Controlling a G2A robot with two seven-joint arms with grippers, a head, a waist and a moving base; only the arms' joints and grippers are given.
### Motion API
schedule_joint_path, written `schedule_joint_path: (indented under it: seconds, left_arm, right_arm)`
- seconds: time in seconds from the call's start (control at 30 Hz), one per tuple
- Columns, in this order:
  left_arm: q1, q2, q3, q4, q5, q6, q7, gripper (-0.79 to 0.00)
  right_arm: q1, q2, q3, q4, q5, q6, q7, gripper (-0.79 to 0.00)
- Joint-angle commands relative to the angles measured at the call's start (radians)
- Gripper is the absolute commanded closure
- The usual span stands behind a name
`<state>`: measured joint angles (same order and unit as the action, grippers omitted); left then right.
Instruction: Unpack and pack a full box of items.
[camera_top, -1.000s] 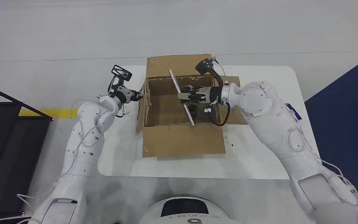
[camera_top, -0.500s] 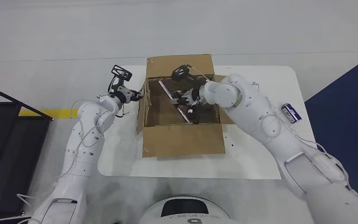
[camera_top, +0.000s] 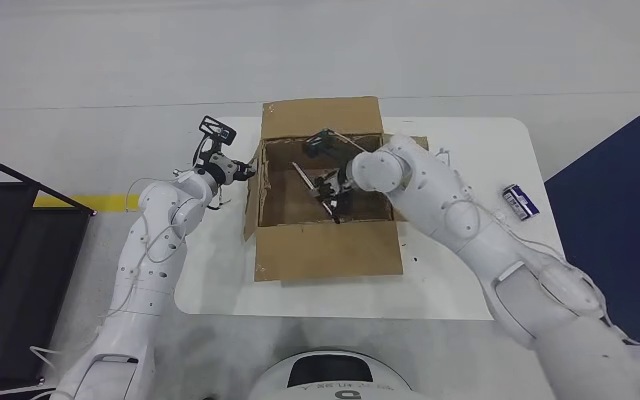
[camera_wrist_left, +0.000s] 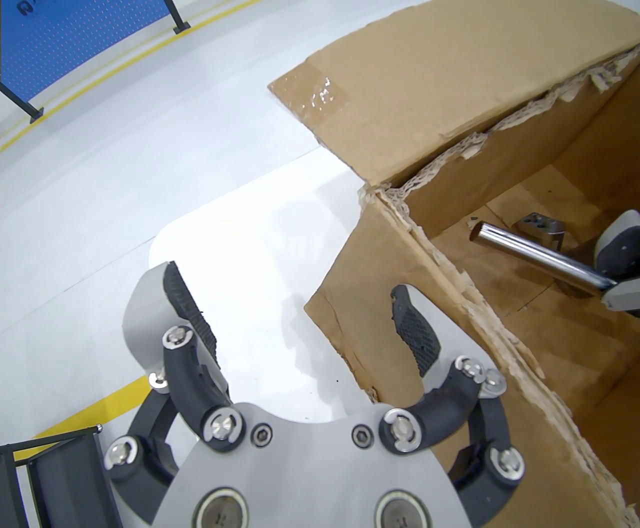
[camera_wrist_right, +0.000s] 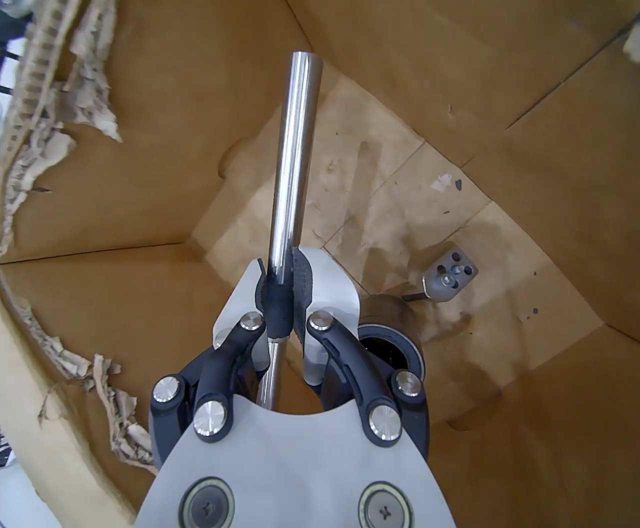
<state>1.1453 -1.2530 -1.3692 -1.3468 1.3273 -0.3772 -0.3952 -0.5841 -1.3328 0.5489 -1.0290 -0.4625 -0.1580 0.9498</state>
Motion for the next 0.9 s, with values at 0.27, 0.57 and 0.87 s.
schedule_joint_path:
  seconds: [0.27,0.57,0.87]
  left_arm:
    - [0.0,0.0,0.0,0.0,0.0,0.0,0.0,-0.785]
    - [0.0,0.0,0.0,0.0,0.0,0.0,0.0,-0.785]
    - [0.0,0.0,0.0,0.0,0.0,0.0,0.0,-0.785]
  right_arm:
    - [0.029,-0.024,0.003,0.013,-0.025,0.038,0.008,-0.175]
    - [-0.161,0.129,0.379,-0.358,-0.125,0.098,-0.03,-0.24]
    - [-0.712,0.256,0.966,-0.812,-0.254,0.31,0.011,-0.311]
